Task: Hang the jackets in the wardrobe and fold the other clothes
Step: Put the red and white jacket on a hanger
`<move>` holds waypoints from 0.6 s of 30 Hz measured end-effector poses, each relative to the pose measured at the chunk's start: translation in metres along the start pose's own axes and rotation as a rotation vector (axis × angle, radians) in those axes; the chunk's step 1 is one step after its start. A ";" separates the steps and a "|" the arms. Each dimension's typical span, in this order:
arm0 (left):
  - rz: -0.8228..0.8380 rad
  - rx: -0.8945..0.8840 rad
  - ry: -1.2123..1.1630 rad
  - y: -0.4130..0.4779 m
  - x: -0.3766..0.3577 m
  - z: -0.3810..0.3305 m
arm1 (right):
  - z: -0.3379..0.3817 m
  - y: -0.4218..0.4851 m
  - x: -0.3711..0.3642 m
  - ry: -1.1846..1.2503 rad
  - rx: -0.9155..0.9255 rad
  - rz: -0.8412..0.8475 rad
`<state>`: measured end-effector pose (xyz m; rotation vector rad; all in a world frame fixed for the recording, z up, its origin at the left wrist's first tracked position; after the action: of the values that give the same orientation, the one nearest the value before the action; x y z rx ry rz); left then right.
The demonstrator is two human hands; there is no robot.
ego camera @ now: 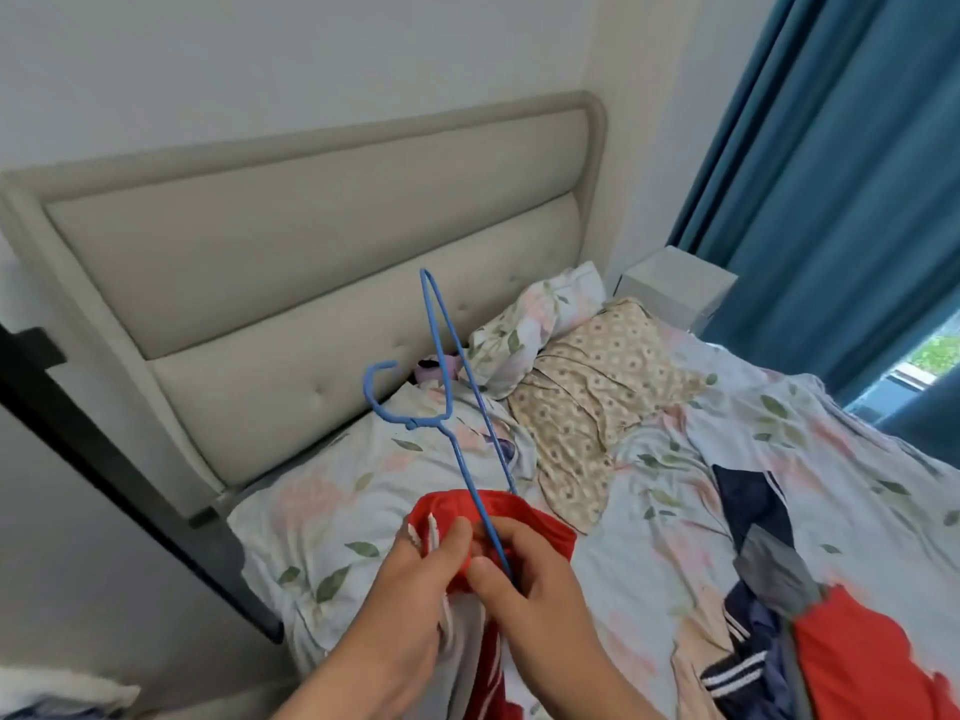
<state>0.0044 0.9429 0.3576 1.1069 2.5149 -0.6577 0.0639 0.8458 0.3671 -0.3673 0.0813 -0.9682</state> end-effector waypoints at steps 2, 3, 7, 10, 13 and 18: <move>0.015 0.060 -0.191 0.003 -0.020 -0.011 | 0.016 0.006 0.000 -0.023 0.012 -0.003; 0.049 0.097 -0.283 0.004 -0.030 -0.018 | 0.022 0.009 0.003 -0.023 0.008 -0.028; 0.254 0.192 -0.461 0.010 -0.065 -0.034 | 0.039 0.015 0.025 -0.012 0.033 -0.184; 0.378 0.243 -0.495 0.016 -0.081 -0.038 | 0.044 0.015 0.035 0.060 0.047 -0.306; 0.517 0.251 -0.429 0.026 -0.091 -0.042 | 0.043 0.014 0.043 0.111 0.025 -0.415; 0.546 0.018 0.045 0.088 -0.083 -0.056 | 0.025 -0.002 0.080 0.240 -0.063 -0.642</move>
<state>0.1185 0.9743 0.4179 1.7301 2.0889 -0.5000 0.1134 0.7863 0.3986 -0.3392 0.2210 -1.6466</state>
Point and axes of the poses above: each hand's wrist, its own y-axis towards the middle knuckle, its own x-axis out of the back of the hand, z = x × y, the point moved 7 cm from there along y, towards the middle knuckle, and after that the axes turned 14 degrees about -x, right-handed, at the moved point
